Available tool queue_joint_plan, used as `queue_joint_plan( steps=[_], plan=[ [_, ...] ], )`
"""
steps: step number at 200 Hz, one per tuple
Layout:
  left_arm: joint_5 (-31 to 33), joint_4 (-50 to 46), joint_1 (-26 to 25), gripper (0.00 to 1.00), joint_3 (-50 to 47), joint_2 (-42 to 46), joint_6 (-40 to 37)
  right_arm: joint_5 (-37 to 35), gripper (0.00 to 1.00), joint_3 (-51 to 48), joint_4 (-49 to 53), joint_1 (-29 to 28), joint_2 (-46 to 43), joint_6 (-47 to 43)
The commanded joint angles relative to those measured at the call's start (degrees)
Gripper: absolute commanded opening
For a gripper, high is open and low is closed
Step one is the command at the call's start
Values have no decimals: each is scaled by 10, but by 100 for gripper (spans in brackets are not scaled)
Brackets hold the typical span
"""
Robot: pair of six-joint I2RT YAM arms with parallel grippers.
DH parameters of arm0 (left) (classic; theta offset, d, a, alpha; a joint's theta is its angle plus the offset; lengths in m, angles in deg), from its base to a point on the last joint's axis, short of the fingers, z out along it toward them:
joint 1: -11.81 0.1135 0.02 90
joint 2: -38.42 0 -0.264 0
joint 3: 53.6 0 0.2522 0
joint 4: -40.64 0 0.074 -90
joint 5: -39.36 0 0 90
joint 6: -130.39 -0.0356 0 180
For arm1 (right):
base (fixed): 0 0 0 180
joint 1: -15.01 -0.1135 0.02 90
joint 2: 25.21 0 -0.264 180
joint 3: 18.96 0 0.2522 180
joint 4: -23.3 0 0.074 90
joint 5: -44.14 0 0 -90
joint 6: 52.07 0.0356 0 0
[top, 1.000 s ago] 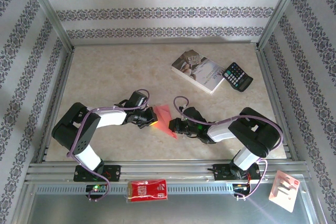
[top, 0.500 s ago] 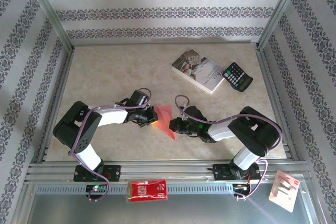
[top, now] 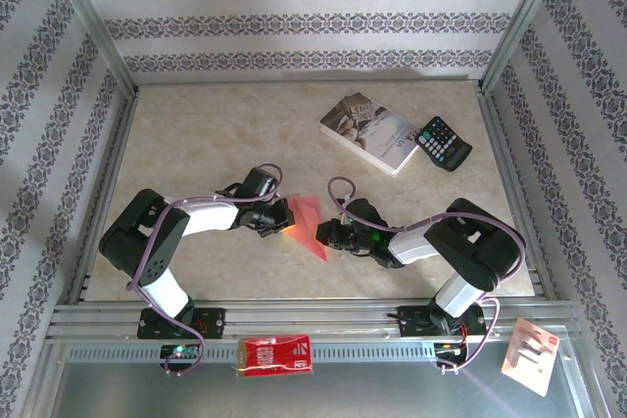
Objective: Fold a paper plane with a square sheet of paper (pick it up from the middle)
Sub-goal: Fourth fold the wing at the center of the table.
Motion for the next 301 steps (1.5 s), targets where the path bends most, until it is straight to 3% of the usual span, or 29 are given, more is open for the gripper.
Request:
queue_joint_plan(
  steps=[1,76,162,256,301],
  plan=[
    [23,-28,-5,5,4,17,-11,-25,0,-21,4,5,14,5],
    [23,-28,-6,5,4,22,-14,-45,0,-49,-27,-1,14,14],
    [19,-4,-14,3,-18,2,-9,-31,0,-65,-176,-3,61,24],
    [20,9,-21,0,-35,-2,3,-88,0,-79,-163,-21,38,41],
    [38,-15,-21,0,-20,12,-14,-62,0,-71,-139,-19,15,15]
  ],
)
